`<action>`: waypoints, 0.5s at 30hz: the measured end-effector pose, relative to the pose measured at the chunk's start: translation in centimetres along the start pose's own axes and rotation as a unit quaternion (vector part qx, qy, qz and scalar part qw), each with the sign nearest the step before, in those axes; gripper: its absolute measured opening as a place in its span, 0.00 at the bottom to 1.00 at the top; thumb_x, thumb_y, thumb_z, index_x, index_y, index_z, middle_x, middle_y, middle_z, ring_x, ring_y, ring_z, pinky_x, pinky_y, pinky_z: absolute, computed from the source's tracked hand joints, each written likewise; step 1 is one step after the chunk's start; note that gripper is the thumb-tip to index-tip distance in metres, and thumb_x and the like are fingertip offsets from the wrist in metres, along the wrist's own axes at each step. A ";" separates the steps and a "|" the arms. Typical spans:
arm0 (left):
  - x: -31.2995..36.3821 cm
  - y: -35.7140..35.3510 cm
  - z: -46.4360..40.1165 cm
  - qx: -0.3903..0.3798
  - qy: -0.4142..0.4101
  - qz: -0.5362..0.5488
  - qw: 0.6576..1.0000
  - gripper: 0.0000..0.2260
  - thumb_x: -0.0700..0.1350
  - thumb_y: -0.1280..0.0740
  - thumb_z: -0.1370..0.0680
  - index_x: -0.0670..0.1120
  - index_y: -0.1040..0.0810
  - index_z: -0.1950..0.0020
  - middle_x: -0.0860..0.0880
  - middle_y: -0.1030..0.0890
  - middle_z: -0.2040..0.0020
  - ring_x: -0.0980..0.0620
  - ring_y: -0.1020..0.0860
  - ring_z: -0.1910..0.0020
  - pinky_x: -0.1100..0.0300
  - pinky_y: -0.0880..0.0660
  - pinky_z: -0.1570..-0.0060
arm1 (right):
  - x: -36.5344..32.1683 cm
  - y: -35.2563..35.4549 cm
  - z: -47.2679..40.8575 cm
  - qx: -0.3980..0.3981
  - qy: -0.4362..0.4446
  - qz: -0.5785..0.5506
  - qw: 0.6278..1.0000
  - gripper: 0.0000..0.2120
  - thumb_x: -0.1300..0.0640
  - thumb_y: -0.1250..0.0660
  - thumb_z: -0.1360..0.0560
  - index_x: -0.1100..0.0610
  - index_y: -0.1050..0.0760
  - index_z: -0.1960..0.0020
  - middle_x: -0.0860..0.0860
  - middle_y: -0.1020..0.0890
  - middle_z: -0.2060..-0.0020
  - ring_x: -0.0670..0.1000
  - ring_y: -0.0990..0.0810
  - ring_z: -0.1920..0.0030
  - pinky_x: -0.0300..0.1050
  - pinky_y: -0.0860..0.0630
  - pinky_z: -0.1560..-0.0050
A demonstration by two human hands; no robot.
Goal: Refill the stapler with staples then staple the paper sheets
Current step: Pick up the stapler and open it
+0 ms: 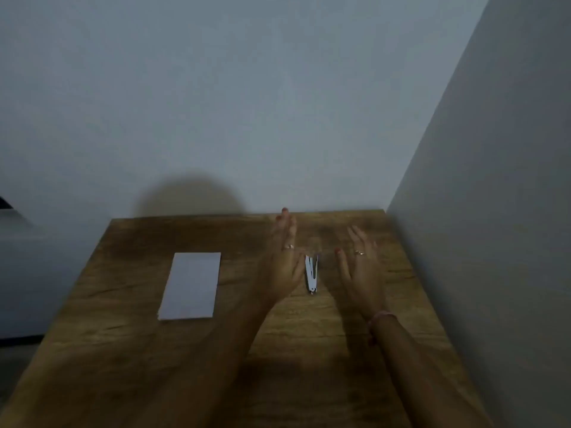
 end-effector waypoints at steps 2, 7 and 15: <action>-1.9 -1.7 1.1 -0.030 0.121 0.065 0.990 0.22 0.42 0.36 0.21 0.37 0.35 0.28 0.38 0.33 0.28 0.43 0.32 0.31 0.54 0.36 0.32 | 1.5 -0.5 0.4 -0.005 -0.055 -0.027 0.998 0.17 0.58 0.37 0.21 0.60 0.28 0.33 0.57 0.25 0.35 0.55 0.28 0.35 0.49 0.35 0.31; -4.8 -5.4 4.3 -0.046 0.340 0.218 0.913 0.11 0.41 0.35 0.22 0.43 0.23 0.40 0.53 0.21 0.54 0.60 0.22 0.58 0.65 0.26 0.56 | 4.3 -3.6 1.4 -0.099 -0.209 -0.099 0.968 0.12 0.56 0.35 0.22 0.60 0.22 0.42 0.50 0.18 0.54 0.44 0.23 0.56 0.36 0.26 0.53; -5.0 -7.6 4.5 -0.099 0.409 0.256 0.870 0.04 0.44 0.32 0.24 0.45 0.18 0.54 0.49 0.16 0.57 0.53 0.19 0.56 0.60 0.24 0.55 | 4.9 -6.7 1.5 -0.146 -0.285 -0.181 0.930 0.07 0.59 0.30 0.26 0.61 0.19 0.50 0.51 0.16 0.62 0.45 0.20 0.63 0.32 0.24 0.61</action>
Point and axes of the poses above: each hand's wrist, its own z-axis away from the middle knuckle, its own y-axis out of the back of the hand, x = y × z, the point moved 8 cm from there along -z, towards the middle knuckle
